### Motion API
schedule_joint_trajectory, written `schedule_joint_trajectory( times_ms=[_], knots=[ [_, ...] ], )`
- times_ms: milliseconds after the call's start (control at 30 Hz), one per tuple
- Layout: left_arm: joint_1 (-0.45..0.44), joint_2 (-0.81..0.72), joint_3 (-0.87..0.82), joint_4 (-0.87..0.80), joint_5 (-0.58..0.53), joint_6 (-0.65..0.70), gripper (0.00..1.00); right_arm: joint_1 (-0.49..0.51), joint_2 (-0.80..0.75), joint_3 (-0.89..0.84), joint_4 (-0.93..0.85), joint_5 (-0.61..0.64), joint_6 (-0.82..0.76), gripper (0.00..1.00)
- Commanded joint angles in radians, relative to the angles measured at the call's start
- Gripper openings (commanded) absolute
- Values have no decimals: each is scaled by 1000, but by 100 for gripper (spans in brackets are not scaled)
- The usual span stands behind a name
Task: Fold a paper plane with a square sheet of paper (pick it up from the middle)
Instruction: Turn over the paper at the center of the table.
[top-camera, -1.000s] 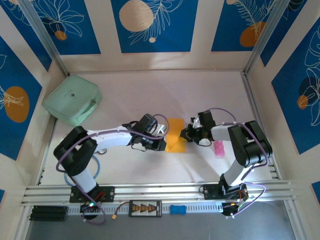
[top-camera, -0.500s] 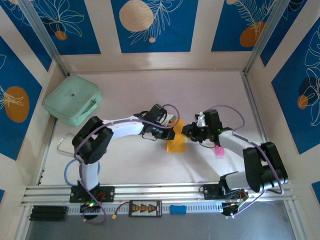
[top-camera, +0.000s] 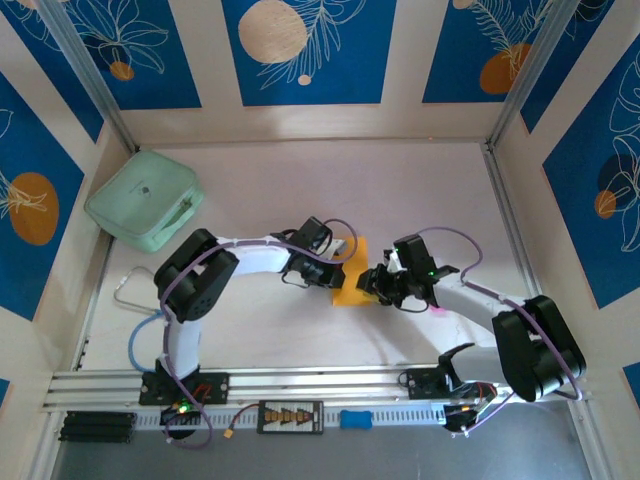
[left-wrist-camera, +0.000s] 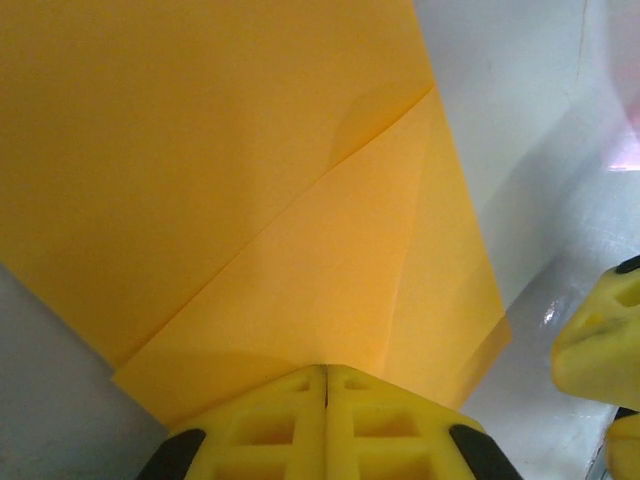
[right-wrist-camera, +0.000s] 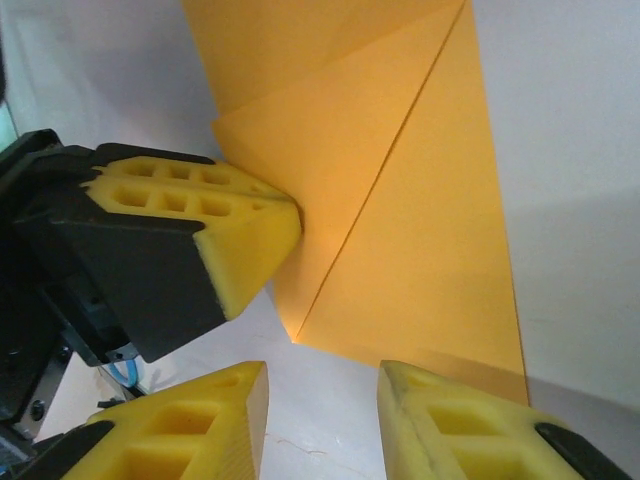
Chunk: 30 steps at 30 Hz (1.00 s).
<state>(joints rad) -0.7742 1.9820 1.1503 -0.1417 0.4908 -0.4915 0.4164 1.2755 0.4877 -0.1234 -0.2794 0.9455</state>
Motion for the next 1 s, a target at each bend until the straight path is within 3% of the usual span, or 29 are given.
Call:
schedule_joint_trajectory(
  times_ms=[0, 567, 967],
  knots=[
    [6, 16, -54, -21, -16, -2, 3, 13, 9, -12, -45, 41, 38, 36],
    [6, -3, -64, -7, 0, -17, 3, 24, 59, -13, -45, 85, 79, 38],
    [7, -5, -56, -23, 0, -9, 3, 27, 127, 3, 122, 25, 85, 42]
  ],
)
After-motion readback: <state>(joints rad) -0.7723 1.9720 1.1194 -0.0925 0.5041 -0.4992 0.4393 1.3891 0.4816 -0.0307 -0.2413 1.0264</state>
